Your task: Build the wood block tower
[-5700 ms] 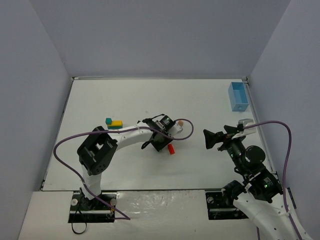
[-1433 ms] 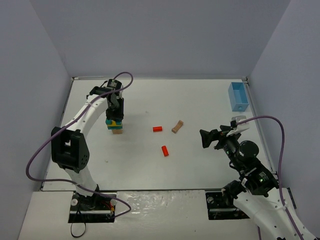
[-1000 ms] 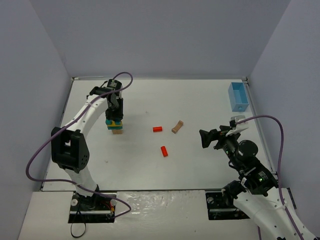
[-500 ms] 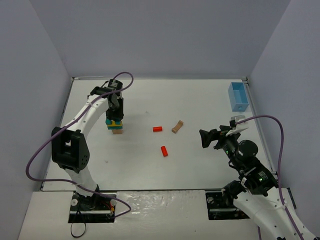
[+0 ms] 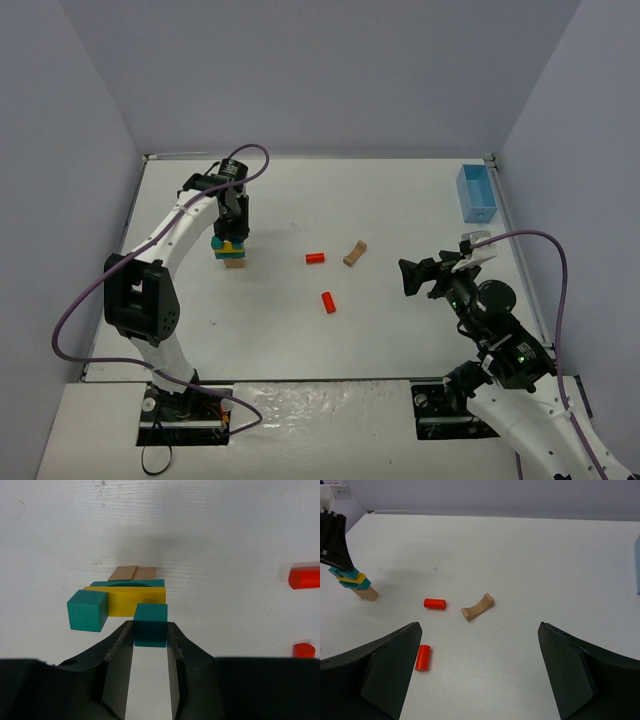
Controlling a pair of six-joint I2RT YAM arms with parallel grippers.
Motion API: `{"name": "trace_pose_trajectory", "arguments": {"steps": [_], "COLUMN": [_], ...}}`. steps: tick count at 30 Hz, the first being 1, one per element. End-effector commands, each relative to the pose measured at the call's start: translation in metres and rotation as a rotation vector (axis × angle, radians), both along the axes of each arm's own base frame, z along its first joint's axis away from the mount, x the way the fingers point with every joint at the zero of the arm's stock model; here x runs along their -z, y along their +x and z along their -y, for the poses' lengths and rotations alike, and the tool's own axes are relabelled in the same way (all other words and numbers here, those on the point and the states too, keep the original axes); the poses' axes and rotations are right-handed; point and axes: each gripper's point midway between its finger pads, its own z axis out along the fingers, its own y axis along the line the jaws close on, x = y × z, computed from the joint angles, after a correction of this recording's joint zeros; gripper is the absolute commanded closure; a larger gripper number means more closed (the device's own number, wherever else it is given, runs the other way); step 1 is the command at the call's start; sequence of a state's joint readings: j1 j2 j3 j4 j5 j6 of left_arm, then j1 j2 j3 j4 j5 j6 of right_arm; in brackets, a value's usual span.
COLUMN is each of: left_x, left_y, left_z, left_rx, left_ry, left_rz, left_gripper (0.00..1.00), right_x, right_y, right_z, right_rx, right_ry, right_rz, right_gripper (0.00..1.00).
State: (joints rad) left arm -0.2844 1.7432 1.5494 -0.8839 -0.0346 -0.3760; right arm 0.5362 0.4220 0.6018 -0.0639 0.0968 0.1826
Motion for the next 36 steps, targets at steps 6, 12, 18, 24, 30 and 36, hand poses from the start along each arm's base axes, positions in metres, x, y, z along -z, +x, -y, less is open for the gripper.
{"name": "trace_pose_trajectory", "arguments": {"steps": [6, 12, 18, 24, 30, 36], "left_x": [-0.020, -0.016, -0.016, -0.014, -0.009, -0.008], "left_y": [0.015, 0.015, 0.014, 0.013, 0.012, 0.011], "left_z": [0.002, 0.003, 0.002, 0.002, 0.002, 0.001], "left_rx": [-0.024, -0.020, -0.021, -0.021, -0.021, -0.021], "left_ry": [-0.006, -0.009, -0.006, -0.004, 0.000, 0.001], "left_rz": [0.089, 0.082, 0.082, 0.076, 0.062, 0.058], "left_gripper": [1.00, 1.00, 1.00, 1.00, 1.00, 1.00], "right_x": [-0.017, -0.016, -0.017, -0.017, -0.017, -0.017], "right_y": [0.006, 0.007, 0.007, 0.007, 0.006, 0.007], "right_z": [-0.005, -0.005, -0.005, -0.005, -0.005, -0.005], "right_rx": [-0.004, -0.005, -0.005, -0.006, -0.005, -0.004], "right_ry": [0.036, 0.035, 0.035, 0.036, 0.036, 0.036], "right_rz": [0.057, 0.055, 0.055, 0.057, 0.055, 0.057], "right_gripper": [0.00, 0.00, 0.00, 0.00, 0.00, 0.00]}}
